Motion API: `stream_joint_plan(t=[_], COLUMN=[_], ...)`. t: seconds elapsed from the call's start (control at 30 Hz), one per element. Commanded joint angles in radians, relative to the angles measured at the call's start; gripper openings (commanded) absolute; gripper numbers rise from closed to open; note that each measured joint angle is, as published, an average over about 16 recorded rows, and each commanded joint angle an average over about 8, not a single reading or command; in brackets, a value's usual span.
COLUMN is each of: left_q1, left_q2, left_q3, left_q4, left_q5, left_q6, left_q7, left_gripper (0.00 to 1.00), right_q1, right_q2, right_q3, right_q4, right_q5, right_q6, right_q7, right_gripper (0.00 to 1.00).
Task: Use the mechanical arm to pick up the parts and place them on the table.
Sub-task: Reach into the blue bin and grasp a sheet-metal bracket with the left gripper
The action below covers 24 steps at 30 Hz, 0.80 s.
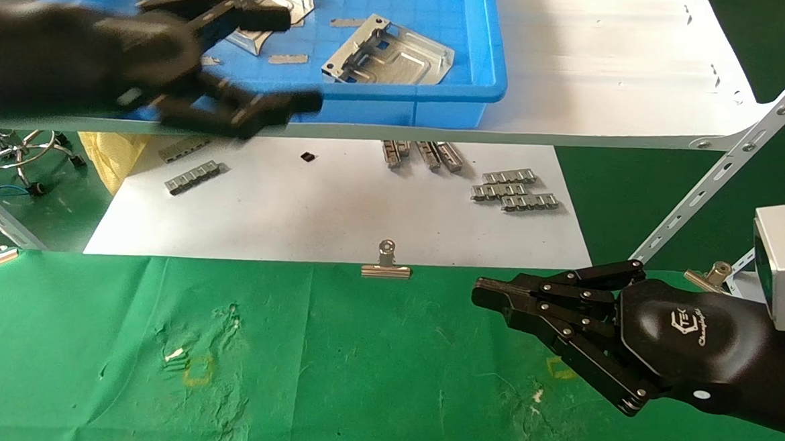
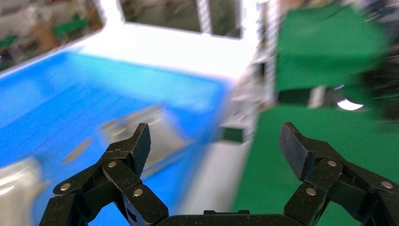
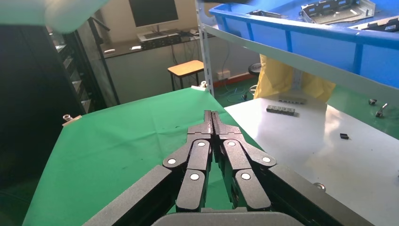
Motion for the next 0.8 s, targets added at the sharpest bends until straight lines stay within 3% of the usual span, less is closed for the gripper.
stream_joint_plan(t=[0.03,0.27,0.5,0.57,0.73,0.8], left_q1=[-0.097,-0.282,-0.376,-0.393,-0.415,-0.417], left_q2=[0.061,0.225,0.302,0.311,0.324,0.326], left_q3=[0.038,0.097,0.157,0.170,0.185,0.187], left_q4=[0.127,0.469,0.660,0.692,0.739,0.751], left_q5=[0.085,0.246,0.346,0.366,0.388,0.391], left_q6=[-0.036,-0.301,-0.402,-0.412,-0.423,-0.425], left_q7=[0.011,0.067,0.082,0.081,0.075,0.070], left_gripper=[1.00,1.00,0.97,0.82,0.20,0.03], right_q1=[0.000,0.000,0.000,0.000,0.000,0.000], right_q2=[0.000,0.000,0.000,0.000,0.000,0.000], right_q3=[0.000,0.000,0.000,0.000,0.000,0.000], right_q4=[0.000,0.000,0.000,0.000,0.000,0.000], right_q5=[0.000,0.000,0.000,0.000,0.000,0.000], right_q6=[0.000,0.000,0.000,0.000,0.000,0.000], right_q7=[0.000,0.000,0.000,0.000,0.000,0.000], right_gripper=[0.00,0.00,0.00,0.00,0.00,0.00])
